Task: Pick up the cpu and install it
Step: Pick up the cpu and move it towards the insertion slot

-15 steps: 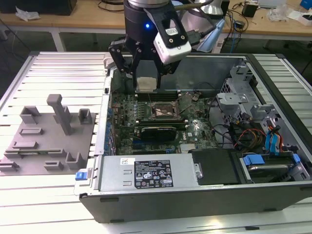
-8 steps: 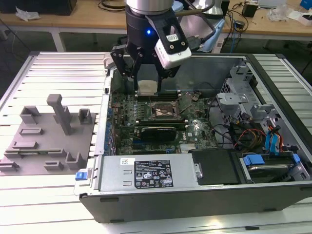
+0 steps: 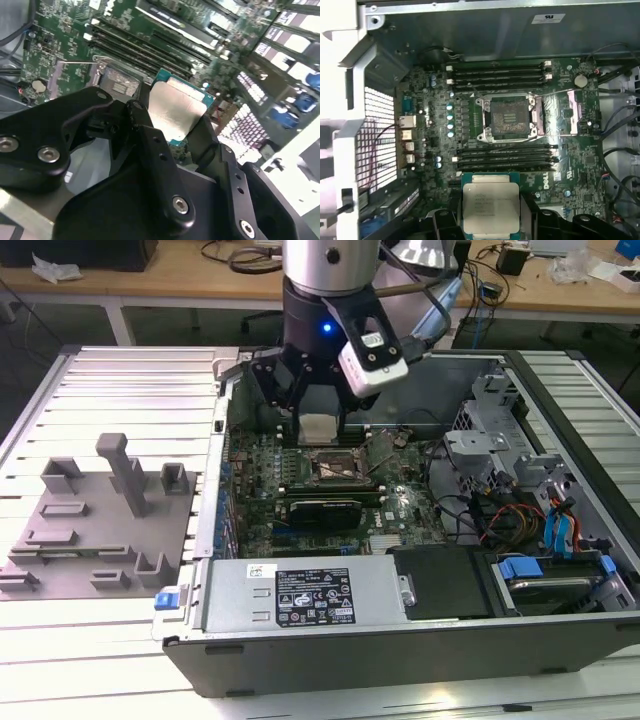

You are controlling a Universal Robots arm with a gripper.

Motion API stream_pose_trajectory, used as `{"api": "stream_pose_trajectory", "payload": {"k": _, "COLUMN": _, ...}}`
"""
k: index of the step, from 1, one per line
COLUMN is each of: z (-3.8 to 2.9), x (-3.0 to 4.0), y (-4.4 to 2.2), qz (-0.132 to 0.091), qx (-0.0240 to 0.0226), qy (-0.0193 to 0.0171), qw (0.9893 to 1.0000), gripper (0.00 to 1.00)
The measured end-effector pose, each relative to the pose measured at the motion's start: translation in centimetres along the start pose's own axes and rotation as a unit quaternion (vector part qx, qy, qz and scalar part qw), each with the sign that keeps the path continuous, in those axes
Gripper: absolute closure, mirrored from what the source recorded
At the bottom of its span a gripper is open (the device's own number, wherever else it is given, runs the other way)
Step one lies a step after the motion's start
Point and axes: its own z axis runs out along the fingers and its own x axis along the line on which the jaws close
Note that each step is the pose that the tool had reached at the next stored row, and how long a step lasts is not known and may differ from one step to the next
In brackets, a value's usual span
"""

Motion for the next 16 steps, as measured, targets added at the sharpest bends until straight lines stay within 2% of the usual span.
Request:
{"api": "stream_pose_trajectory", "payload": {"k": 4, "z": 1.03, "x": -0.87, "y": 1.01, "qz": 0.000, "qx": -0.0001, "qy": 0.0001, "qw": 1.0000, "gripper": 0.45}}
{"api": "stream_pose_trajectory", "payload": {"k": 8, "z": 1.68, "x": -1.12, "y": 1.63, "qz": -0.003, "qx": -0.0001, "qy": 0.0002, "qw": 1.0000, "gripper": 0.45}}
{"api": "stream_pose_trajectory", "payload": {"k": 14, "z": 2.58, "x": -1.64, "y": 3.34, "qz": -0.008, "qx": -0.0001, "qy": 0.0004, "qw": 1.0000, "gripper": 0.45}}
{"api": "stream_pose_trajectory", "payload": {"k": 16, "z": 3.00, "x": -1.86, "y": 3.65, "qz": -0.014, "qx": -0.0002, "qy": 0.0007, "qw": 0.9999, "gripper": 0.45}}
